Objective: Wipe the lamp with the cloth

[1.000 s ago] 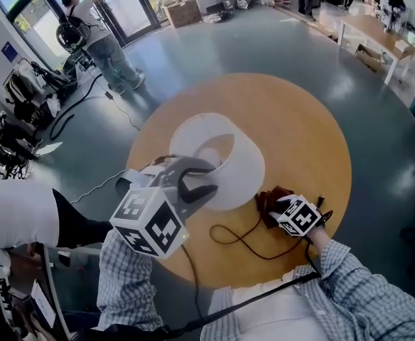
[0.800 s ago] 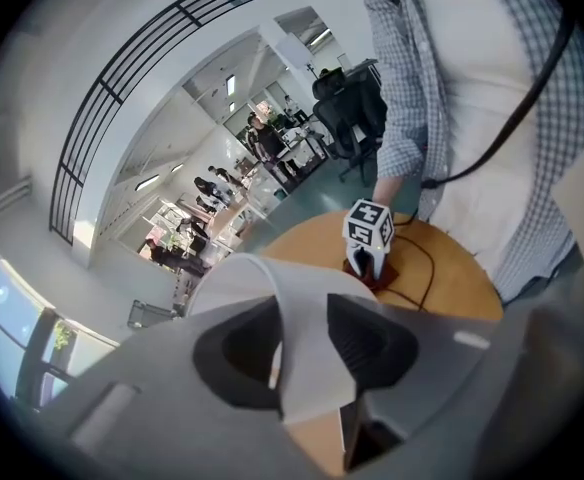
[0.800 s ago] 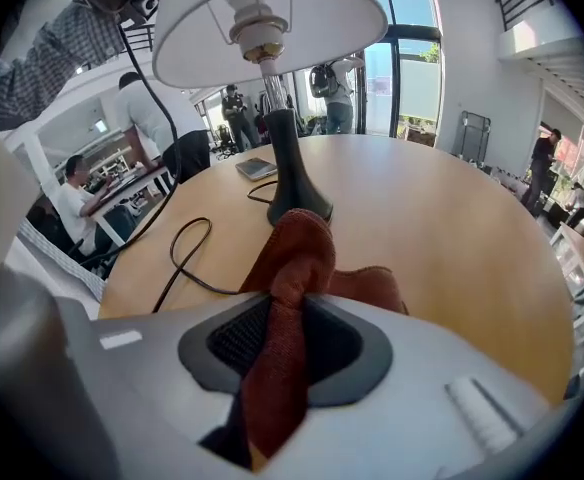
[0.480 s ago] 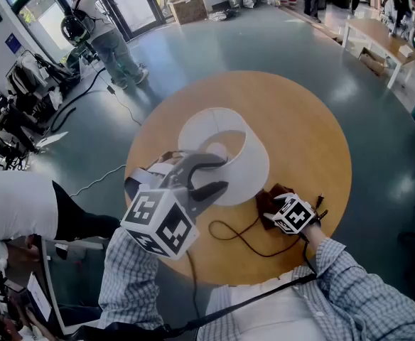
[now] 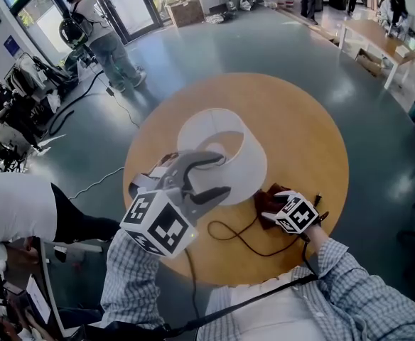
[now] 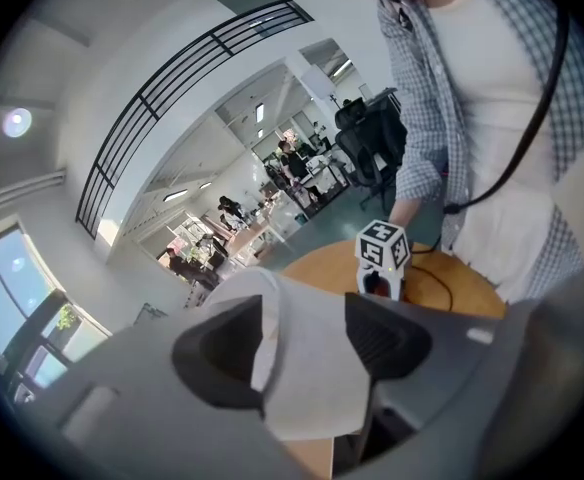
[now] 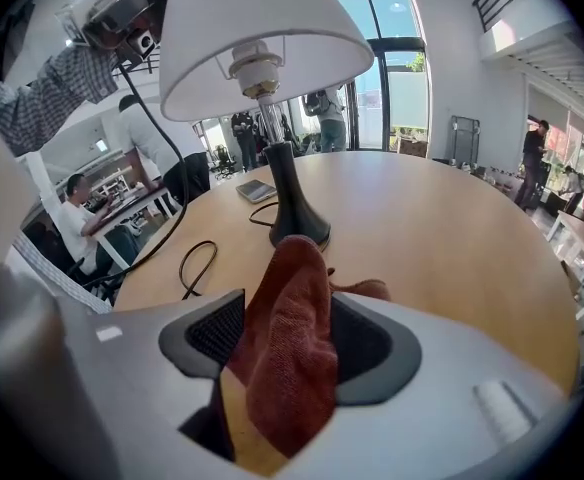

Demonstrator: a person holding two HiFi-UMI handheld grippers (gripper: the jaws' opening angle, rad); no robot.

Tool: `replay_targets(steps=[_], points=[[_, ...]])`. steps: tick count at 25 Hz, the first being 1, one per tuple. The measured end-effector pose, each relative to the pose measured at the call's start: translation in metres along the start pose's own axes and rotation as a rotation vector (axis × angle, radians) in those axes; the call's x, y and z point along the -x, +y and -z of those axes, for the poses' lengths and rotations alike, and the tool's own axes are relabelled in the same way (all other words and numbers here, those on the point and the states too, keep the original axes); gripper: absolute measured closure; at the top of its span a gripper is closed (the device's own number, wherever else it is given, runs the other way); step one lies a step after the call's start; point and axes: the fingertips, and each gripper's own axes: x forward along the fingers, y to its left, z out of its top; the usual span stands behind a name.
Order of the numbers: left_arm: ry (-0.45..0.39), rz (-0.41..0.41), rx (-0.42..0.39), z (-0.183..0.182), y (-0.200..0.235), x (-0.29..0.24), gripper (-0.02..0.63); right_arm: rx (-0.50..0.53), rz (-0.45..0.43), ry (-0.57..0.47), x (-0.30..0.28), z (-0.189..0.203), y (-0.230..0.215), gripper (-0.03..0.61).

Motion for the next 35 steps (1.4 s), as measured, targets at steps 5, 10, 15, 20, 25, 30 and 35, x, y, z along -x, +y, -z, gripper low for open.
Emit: replay_targets(steps=[5,10,15,20,25,30,35], points=[[-0.077,-0.056,0.055,-0.006,0.008,0.006,0.33,0.009,0.016,-0.055,0.009,-0.009,-0.005,0.304],[-0.211,-0.167,0.145,-0.023,0.026,0.03,0.33,-0.003,0.039,-0.14,0.029,-0.021,-0.012,0.304],[-0.26,-0.287,0.219,-0.009,0.03,0.058,0.38,0.027,0.145,-0.25,0.062,-0.037,-0.021,0.395],[-0.297,-0.365,0.436,0.023,0.013,0.064,0.543,-0.022,0.181,-0.406,0.097,-0.057,-0.017,0.52],[-0.324,-0.352,0.663,0.053,-0.033,0.041,0.609,-0.078,0.146,-0.466,0.103,-0.062,0.001,0.572],[-0.379,-0.283,0.867,0.066,-0.088,-0.003,0.609,-0.139,0.075,-0.505,0.099,-0.063,0.021,0.574],[-0.341,-0.21,0.925,0.073,-0.126,-0.043,0.609,-0.127,0.029,-0.48,0.086,-0.059,0.036,0.574]])
